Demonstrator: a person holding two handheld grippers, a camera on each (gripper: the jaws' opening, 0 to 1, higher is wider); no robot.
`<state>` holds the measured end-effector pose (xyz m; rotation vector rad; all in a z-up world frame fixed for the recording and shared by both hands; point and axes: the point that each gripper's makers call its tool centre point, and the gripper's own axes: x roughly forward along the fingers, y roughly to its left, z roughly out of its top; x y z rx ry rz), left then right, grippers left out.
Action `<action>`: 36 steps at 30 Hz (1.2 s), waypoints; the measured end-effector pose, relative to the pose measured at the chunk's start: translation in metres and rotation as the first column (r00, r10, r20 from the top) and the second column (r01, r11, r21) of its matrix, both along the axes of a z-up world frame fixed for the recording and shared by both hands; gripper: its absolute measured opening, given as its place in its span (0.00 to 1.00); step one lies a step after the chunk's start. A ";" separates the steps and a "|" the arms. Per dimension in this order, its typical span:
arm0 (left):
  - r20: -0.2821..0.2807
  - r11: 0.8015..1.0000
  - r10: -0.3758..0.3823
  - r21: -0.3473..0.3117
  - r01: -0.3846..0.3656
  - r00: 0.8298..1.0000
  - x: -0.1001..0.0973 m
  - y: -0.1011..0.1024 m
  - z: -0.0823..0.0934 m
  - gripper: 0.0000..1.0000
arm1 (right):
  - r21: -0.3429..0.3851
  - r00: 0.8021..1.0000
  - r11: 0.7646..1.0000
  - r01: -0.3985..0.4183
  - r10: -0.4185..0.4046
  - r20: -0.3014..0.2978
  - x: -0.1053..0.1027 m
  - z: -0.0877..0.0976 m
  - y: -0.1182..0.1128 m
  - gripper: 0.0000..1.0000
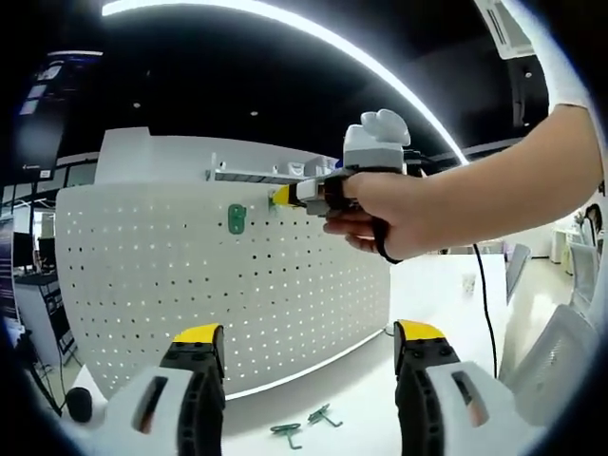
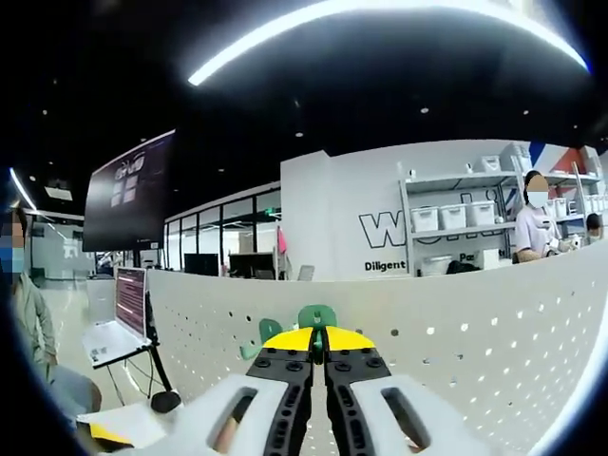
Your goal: Insert the hook assembly into the mounting plate slot until the hook locks in place.
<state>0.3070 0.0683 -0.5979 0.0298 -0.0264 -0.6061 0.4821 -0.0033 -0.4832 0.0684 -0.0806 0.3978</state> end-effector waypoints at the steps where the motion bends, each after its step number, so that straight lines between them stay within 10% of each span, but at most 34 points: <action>1: -0.002 1.000 0.002 -0.001 -0.002 1.000 0.001 0.001 0.000 0.75 | 0.001 1.000 1.000 0.003 -0.003 -0.004 0.001 -0.001 0.000 0.00; 36: -0.026 0.999 0.025 -0.019 -0.025 0.999 0.000 0.013 -0.002 0.73 | 0.042 0.991 0.996 0.082 -0.076 -0.113 0.015 -0.021 0.006 0.01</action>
